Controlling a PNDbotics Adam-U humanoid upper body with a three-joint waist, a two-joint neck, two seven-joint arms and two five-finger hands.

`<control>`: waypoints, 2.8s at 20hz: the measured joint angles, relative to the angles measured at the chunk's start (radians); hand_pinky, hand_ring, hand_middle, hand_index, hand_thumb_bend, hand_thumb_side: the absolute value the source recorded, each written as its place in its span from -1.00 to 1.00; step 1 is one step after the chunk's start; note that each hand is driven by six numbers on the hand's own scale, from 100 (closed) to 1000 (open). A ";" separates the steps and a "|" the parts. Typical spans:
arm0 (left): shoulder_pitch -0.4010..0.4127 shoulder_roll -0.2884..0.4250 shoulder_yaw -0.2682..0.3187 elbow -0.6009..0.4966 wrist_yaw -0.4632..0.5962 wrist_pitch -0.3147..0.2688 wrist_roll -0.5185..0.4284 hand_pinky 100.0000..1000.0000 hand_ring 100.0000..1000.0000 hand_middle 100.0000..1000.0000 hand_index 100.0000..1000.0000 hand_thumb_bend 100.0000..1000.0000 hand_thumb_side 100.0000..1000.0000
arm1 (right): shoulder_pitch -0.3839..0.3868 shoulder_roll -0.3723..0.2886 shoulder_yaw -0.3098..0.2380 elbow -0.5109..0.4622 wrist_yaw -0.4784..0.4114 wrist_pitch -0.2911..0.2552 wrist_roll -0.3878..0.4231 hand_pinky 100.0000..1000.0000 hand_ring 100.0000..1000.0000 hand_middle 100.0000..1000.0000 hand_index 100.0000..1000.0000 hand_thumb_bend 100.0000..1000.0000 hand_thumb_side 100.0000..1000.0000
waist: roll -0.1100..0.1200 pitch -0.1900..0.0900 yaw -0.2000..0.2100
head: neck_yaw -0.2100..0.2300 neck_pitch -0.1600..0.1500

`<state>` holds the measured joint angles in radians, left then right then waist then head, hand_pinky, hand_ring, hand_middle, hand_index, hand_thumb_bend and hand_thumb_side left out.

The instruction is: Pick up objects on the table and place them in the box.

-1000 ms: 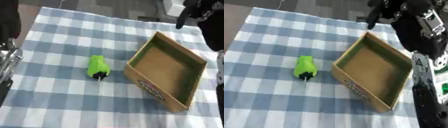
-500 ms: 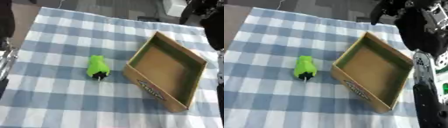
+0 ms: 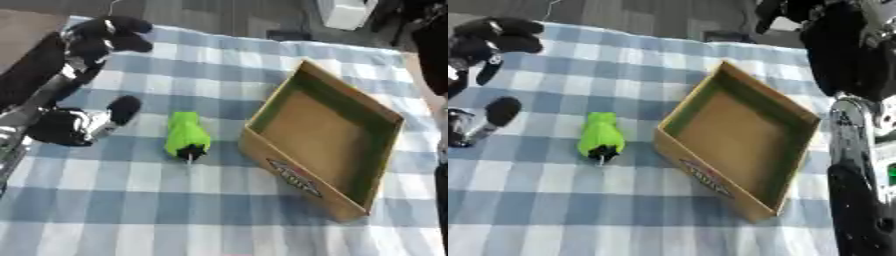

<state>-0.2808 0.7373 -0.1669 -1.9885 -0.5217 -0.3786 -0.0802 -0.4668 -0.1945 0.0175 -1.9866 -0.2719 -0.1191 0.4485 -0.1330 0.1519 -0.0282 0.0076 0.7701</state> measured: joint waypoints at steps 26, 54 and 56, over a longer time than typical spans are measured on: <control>-0.051 0.053 -0.102 0.015 -0.045 -0.082 -0.077 -1.00 0.68 0.67 0.60 -0.46 0.83 | -0.001 0.008 0.006 0.000 -0.001 0.001 0.005 -0.16 0.03 0.29 0.64 -1.00 0.84 | 0.009 0.001 -0.012 | -0.004 0.000; -0.197 0.093 -0.132 0.253 0.061 -0.180 -0.155 -1.00 0.69 0.68 0.63 -0.38 0.82 | -0.009 0.008 0.012 0.000 -0.003 0.005 0.010 -0.16 0.03 0.29 0.64 -1.00 0.85 | 0.020 0.002 -0.025 | -0.033 0.000; -0.197 0.093 -0.141 0.253 0.065 -0.180 -0.164 -1.00 0.69 0.68 0.65 -0.36 0.81 | -0.009 0.008 0.012 0.000 -0.003 0.005 0.010 -0.16 0.03 0.29 0.64 -1.00 0.85 | 0.020 0.003 -0.025 | -0.033 0.000</control>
<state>-0.4781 0.8302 -0.3077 -1.7357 -0.4568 -0.5587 -0.2443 -0.4761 -0.1867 0.0299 -1.9866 -0.2748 -0.1141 0.4586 -0.1128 0.1553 -0.0533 -0.0252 0.7702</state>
